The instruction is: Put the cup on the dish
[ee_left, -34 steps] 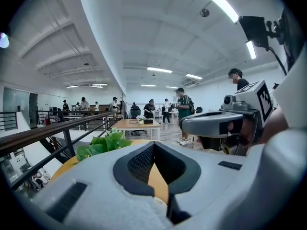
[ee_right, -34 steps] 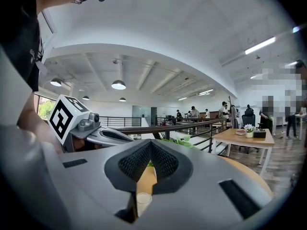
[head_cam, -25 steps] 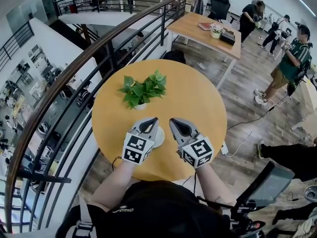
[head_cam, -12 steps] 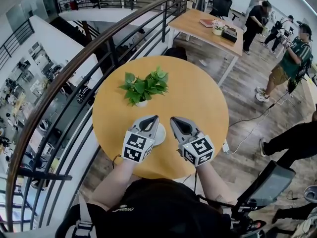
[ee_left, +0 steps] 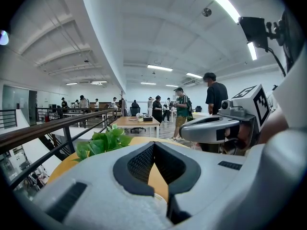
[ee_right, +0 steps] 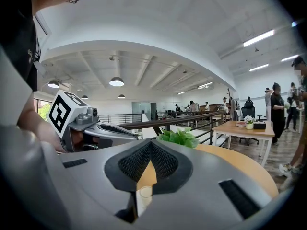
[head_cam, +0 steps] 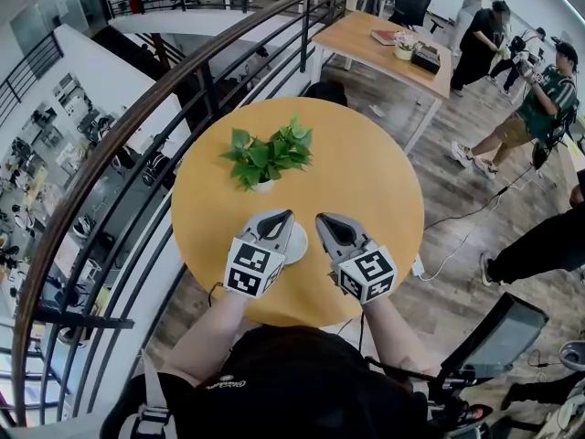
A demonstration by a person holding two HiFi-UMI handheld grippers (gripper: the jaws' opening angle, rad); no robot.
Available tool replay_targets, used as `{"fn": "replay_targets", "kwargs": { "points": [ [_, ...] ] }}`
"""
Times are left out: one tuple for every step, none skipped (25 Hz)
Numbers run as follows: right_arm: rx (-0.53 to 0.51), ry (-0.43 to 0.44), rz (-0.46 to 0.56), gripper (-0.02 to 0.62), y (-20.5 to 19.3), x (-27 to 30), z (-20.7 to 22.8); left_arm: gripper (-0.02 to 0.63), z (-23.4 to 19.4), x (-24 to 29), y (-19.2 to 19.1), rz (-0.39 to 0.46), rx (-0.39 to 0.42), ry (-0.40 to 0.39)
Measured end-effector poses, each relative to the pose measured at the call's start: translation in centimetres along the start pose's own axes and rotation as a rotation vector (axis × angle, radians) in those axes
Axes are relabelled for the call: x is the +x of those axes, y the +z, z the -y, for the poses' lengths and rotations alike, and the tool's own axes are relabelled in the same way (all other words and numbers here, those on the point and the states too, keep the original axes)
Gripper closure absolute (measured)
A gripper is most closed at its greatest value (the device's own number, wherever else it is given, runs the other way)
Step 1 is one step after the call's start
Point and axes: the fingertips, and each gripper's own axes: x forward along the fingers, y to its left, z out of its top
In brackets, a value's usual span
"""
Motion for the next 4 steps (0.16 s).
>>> {"fn": "replay_targets", "kwargs": {
  "points": [
    [0.001,0.0,-0.002,0.592,-0.04,-0.04,0.05,0.6,0.02,0.02,0.02,-0.002,0.0,0.0],
    [0.001,0.001,-0.004,0.592,-0.06,-0.05,0.09,0.6,0.01,0.06,0.05,-0.003,-0.001,0.001],
    [-0.001,0.003,-0.006,0.592,-0.06,-0.05,0.12,0.6,-0.01,0.1,0.08,-0.004,-0.002,0.002],
    [-0.003,0.004,-0.007,0.592,-0.06,-0.04,0.15,0.6,-0.03,0.15,0.12,-0.005,-0.003,0.002]
  ]
}}
